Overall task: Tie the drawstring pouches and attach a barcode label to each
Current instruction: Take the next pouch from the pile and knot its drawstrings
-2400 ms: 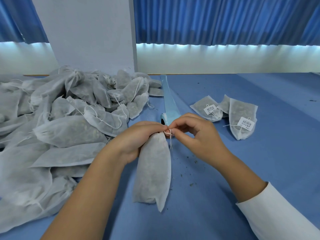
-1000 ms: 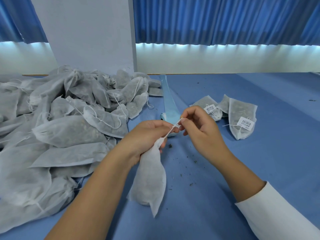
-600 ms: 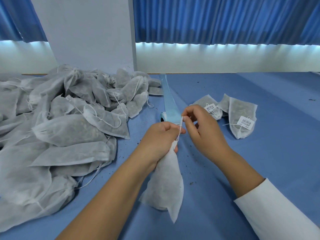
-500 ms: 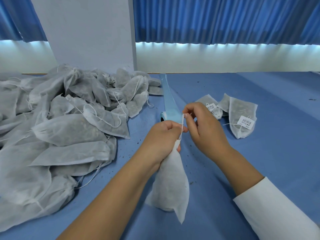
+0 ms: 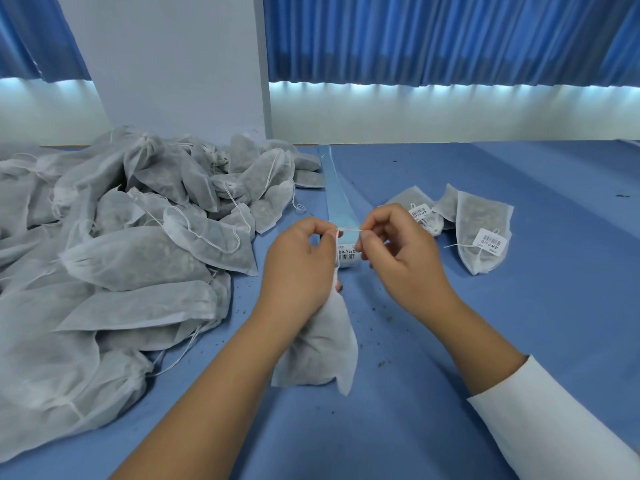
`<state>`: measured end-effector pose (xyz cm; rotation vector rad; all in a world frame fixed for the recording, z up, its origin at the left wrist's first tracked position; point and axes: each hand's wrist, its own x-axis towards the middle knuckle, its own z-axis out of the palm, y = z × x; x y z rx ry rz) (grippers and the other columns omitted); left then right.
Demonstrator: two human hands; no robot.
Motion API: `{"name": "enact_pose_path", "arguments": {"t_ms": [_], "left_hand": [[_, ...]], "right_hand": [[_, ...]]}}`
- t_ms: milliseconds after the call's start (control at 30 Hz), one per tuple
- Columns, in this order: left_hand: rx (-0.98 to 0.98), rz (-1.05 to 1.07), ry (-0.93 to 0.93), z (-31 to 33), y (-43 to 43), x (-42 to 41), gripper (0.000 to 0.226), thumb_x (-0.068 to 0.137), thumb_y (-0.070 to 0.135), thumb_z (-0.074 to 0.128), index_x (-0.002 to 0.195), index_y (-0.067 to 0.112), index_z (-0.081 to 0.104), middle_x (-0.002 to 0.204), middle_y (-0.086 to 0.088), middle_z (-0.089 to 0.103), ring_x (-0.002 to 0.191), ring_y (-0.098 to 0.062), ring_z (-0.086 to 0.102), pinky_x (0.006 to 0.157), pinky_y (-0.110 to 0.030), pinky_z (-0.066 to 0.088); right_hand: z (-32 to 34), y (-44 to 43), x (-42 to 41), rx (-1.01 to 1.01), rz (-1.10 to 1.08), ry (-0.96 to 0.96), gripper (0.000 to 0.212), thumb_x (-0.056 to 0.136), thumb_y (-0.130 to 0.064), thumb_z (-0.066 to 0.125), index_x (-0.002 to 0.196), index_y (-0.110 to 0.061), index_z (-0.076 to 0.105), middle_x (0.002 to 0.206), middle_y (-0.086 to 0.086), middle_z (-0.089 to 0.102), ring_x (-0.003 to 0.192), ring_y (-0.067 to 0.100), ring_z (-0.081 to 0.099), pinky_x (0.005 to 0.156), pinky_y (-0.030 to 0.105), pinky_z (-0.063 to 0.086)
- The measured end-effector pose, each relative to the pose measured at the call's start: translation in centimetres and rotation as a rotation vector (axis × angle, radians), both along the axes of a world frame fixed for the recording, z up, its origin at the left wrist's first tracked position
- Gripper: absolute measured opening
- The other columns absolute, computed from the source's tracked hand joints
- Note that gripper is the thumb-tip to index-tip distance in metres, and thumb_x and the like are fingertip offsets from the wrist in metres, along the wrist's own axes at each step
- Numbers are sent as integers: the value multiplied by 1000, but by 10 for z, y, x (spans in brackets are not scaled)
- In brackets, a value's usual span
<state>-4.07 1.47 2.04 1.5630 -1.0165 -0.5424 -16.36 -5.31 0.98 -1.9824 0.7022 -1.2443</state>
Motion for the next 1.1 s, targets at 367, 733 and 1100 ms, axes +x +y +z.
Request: {"name": "enact_pose_path", "arguments": {"t_ms": [367, 733, 1100], "left_hand": [[-69, 110, -297, -3, 4, 3, 13, 99, 34, 52, 98, 34, 65, 57, -1, 66, 57, -13, 64, 65, -32, 50], [-194, 104, -383, -9, 1, 1, 14, 96, 26, 60, 100, 27, 74, 87, 13, 71, 56, 4, 48, 64, -18, 40], [-232, 84, -173, -6, 0, 5, 14, 95, 19, 62, 89, 28, 71, 76, 17, 69, 76, 5, 62, 65, -7, 41]], "right_hand": [[-1, 12, 16, 718, 205, -340, 38, 86, -13, 72, 118, -15, 51, 95, 9, 76, 86, 21, 72, 64, 25, 56], [-2, 9, 14, 662, 218, -424, 26, 87, -2, 68, 107, -13, 54, 90, 10, 75, 79, 23, 68, 78, 34, 59], [-2, 10, 13, 543, 161, -306, 24, 88, 6, 61, 105, -10, 55, 71, 3, 68, 63, 8, 63, 66, 20, 54]]}}
